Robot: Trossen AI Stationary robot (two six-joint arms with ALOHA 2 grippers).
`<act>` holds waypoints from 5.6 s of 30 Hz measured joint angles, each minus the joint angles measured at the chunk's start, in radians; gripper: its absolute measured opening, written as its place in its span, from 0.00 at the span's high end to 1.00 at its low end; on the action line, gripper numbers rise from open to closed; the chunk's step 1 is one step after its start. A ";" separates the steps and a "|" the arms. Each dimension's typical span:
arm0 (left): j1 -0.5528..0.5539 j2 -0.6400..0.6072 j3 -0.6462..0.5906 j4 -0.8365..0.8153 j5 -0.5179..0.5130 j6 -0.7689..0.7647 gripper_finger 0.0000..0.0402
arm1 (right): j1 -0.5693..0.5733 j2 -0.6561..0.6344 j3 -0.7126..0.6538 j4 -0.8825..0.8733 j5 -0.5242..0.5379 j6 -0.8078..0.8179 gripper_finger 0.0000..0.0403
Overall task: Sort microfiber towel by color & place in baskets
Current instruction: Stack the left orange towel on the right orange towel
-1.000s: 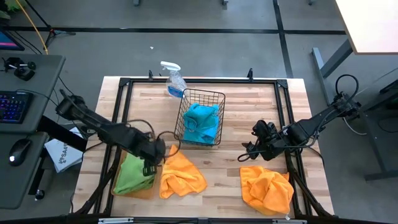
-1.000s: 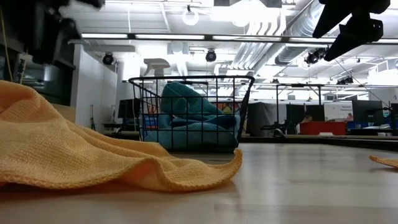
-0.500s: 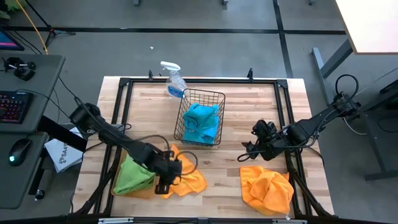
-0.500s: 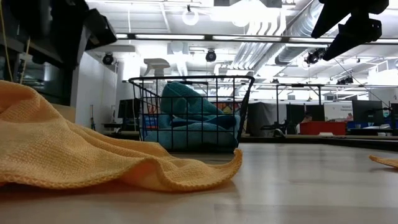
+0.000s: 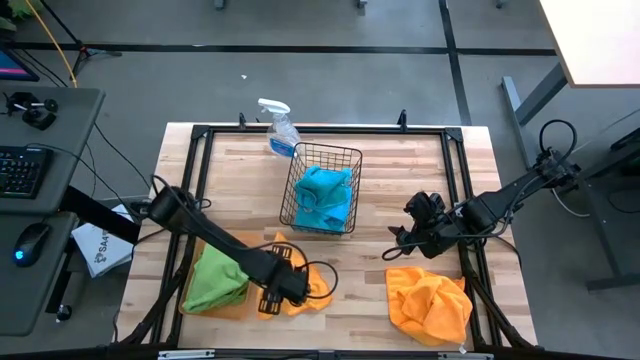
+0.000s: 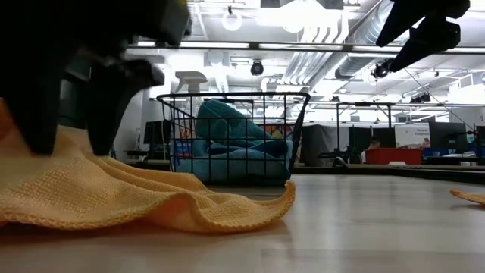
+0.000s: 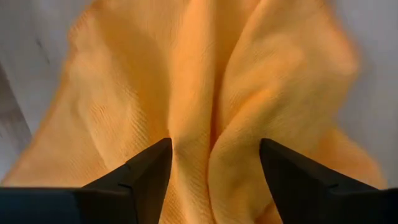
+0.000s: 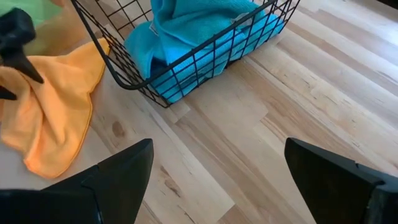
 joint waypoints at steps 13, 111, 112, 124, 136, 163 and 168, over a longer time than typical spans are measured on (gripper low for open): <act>0.030 0.130 0.002 0.011 0.078 -0.107 0.66 | 0.000 0.000 0.000 0.000 0.007 -0.008 0.11; 0.208 -0.400 -0.138 0.968 -0.094 0.019 0.50 | 0.615 0.259 0.051 0.139 -0.456 0.288 0.99; 0.213 -0.434 -0.190 1.041 -0.102 0.001 0.50 | 0.611 0.275 0.051 0.128 -0.460 0.288 0.98; 0.221 -0.851 -0.694 1.426 -0.363 -0.135 0.50 | 0.498 0.318 0.051 0.016 -0.563 0.241 0.60; 0.260 -1.090 -0.735 1.265 -0.360 -0.022 0.50 | 0.437 0.312 0.173 -0.049 -0.842 0.016 0.20; 0.582 -1.392 -0.950 1.176 0.033 0.068 0.54 | 0.165 0.312 0.440 -0.374 -0.416 0.044 0.48; 0.583 -1.419 -1.181 1.492 0.029 -0.004 0.73 | 0.085 0.289 0.440 -0.355 -0.408 -0.047 0.91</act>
